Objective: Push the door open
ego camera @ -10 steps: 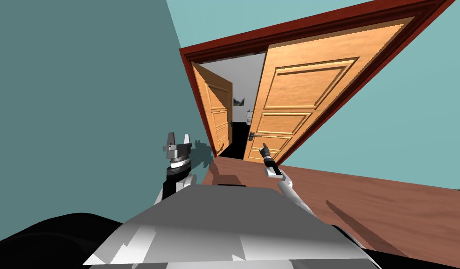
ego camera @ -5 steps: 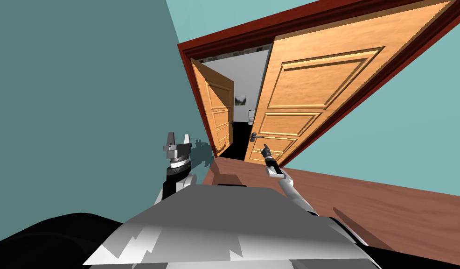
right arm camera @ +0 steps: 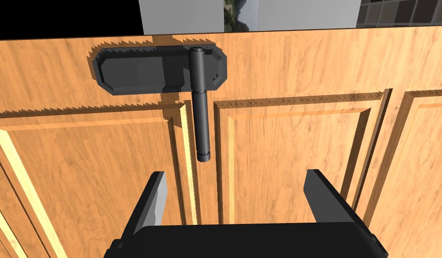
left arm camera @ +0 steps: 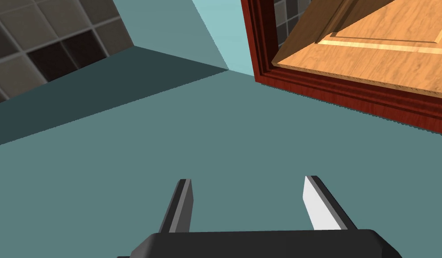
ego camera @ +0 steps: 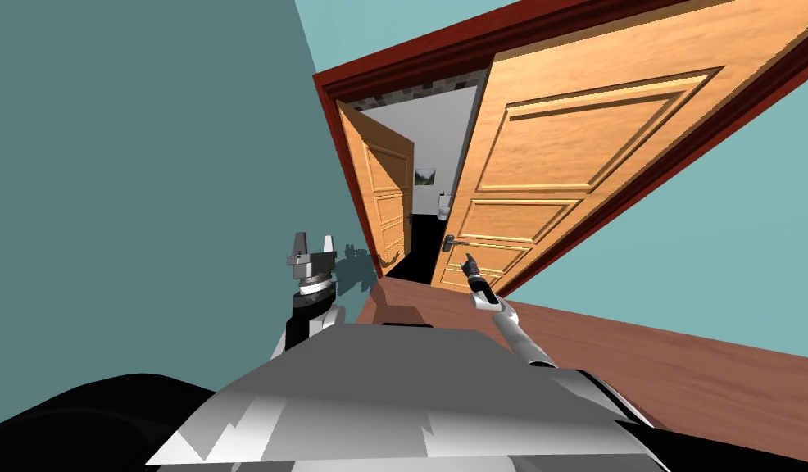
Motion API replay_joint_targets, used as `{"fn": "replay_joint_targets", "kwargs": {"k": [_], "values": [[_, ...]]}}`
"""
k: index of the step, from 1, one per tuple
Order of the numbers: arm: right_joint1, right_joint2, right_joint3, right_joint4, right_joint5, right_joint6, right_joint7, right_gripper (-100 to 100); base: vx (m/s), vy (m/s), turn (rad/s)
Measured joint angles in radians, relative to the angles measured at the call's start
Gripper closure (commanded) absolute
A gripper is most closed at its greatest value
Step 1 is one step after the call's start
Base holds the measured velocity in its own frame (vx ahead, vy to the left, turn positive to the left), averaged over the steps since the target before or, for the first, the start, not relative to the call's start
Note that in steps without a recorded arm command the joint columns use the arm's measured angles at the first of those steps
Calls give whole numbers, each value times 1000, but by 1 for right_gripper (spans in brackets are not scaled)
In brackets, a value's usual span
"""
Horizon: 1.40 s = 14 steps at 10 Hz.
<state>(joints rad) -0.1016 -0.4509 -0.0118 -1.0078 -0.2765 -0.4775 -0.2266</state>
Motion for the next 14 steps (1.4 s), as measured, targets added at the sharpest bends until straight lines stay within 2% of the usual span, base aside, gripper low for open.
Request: {"fn": "replay_joint_targets", "kwargs": {"k": [4,7,14], "values": [[-31,-24,1,79,-9,-6,-8,-100,81,-14,40],[-70,-46,5,165,-15,-21,-19,-100,75,-13,30],[-87,-37,-12,190,-13,-20,-6,-100,188,-66,34]]}}
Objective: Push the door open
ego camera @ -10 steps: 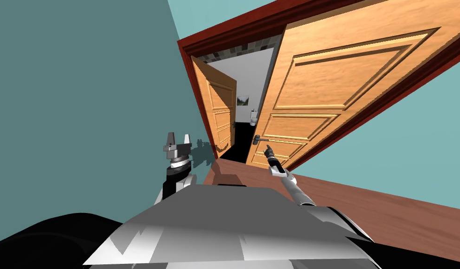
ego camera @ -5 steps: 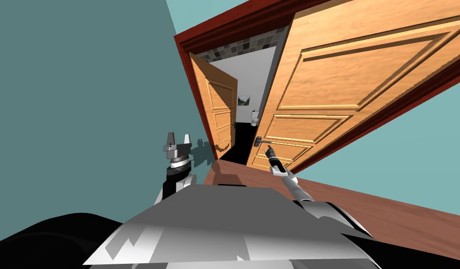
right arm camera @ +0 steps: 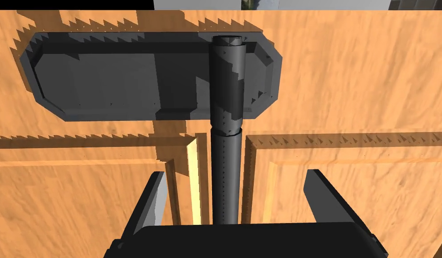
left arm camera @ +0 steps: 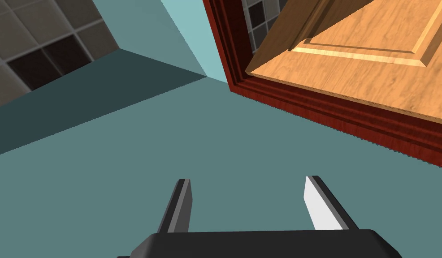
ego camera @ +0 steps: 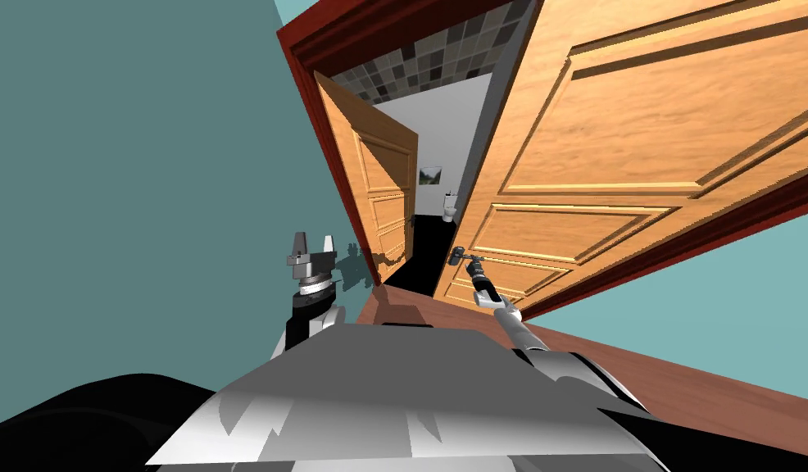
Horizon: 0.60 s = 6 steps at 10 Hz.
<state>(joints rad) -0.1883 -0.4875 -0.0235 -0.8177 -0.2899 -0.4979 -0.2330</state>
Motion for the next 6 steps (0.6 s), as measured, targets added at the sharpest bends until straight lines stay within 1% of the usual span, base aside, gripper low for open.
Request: {"fn": "replay_joint_targets", "kwargs": {"k": [1,2,3,6], "values": [[-2,2,-4,2,0,1,3,-100,218,-60,26],[-5,4,-6,8,1,1,5,-100,99,-24,10],[-6,4,-6,8,1,1,5,100,-15,1,-3],[-10,-1,-9,6,0,1,6,100,-15,1,5]]}}
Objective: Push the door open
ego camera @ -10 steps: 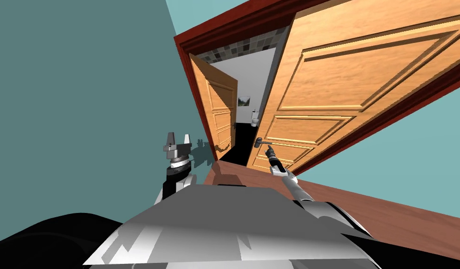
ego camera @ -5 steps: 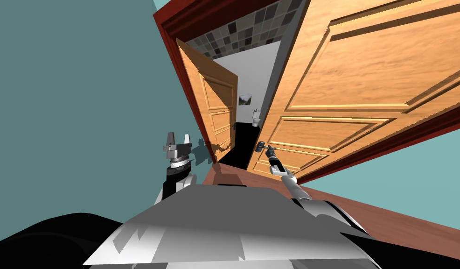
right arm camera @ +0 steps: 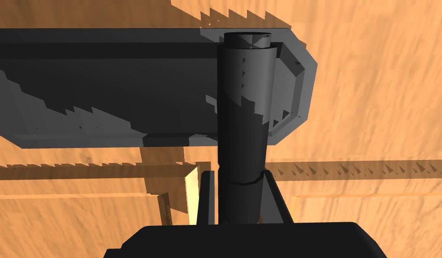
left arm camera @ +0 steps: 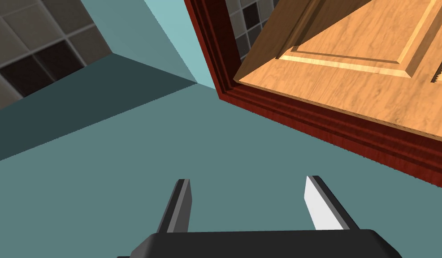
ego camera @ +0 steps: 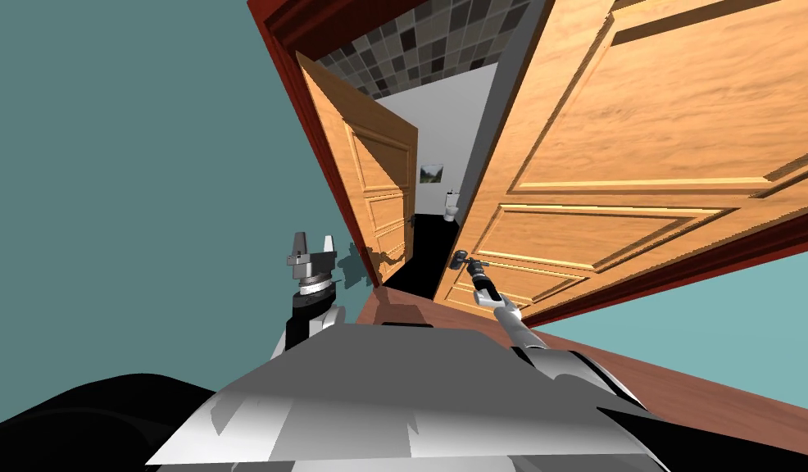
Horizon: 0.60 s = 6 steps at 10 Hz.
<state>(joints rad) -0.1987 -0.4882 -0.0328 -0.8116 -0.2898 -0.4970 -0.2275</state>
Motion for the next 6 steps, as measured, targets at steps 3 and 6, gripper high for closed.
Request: {"fn": "replay_joint_targets", "kwargs": {"k": [3,6], "values": [[0,0,1,0,0,0,0,100,27,0,8],[-9,19,-41,29,3,2,32,100,122,5,5]]}}
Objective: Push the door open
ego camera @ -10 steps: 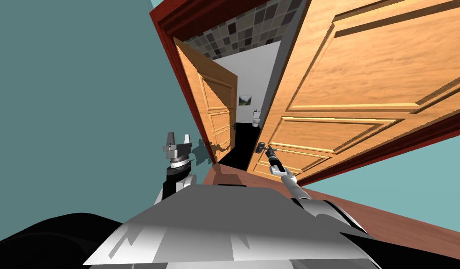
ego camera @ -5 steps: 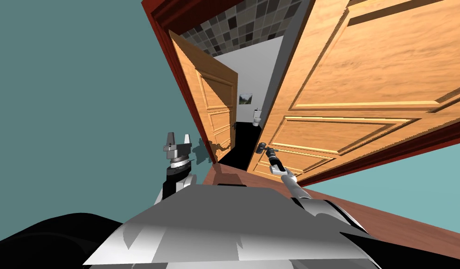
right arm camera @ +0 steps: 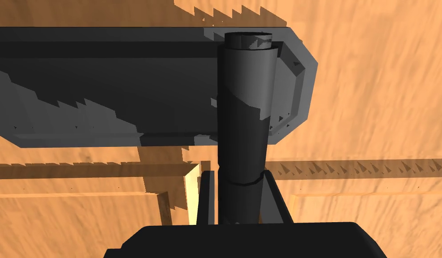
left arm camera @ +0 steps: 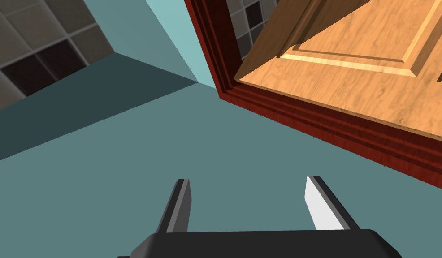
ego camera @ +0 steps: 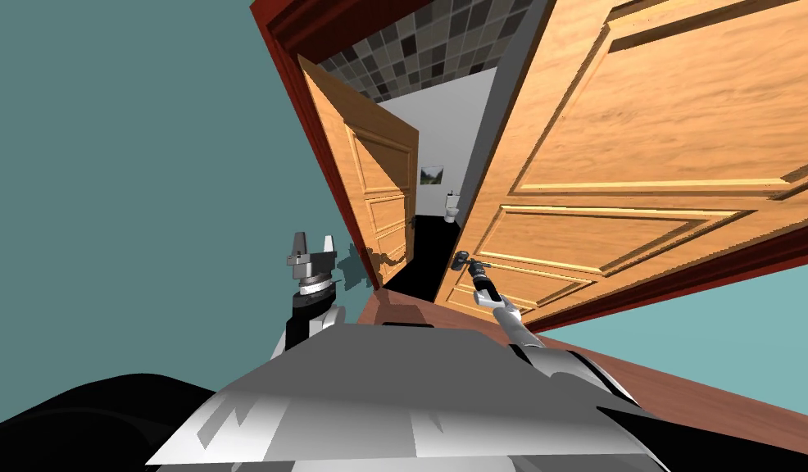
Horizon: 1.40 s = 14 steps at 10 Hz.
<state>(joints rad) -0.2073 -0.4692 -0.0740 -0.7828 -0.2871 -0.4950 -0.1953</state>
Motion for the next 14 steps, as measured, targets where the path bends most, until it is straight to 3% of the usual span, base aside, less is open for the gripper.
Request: {"fn": "replay_joint_targets", "kwargs": {"k": [1,3,6,8,10,11,12,14], "values": [[-30,2,-7,49,2,-16,4,100,76,-19,27],[-23,8,-33,25,1,-11,20,100,86,-15,17],[-27,21,-79,22,0,1,55,100,97,-3,5],[-42,30,-105,47,2,-5,75,100,100,-14,19],[-33,42,-140,26,1,8,101,100,87,-10,11],[-51,39,-143,57,2,-4,103,100,51,3,-1],[-50,43,-157,49,2,-2,112,100,78,0,-5],[-78,52,-184,98,4,-17,133,100,90,-16,16]]}}
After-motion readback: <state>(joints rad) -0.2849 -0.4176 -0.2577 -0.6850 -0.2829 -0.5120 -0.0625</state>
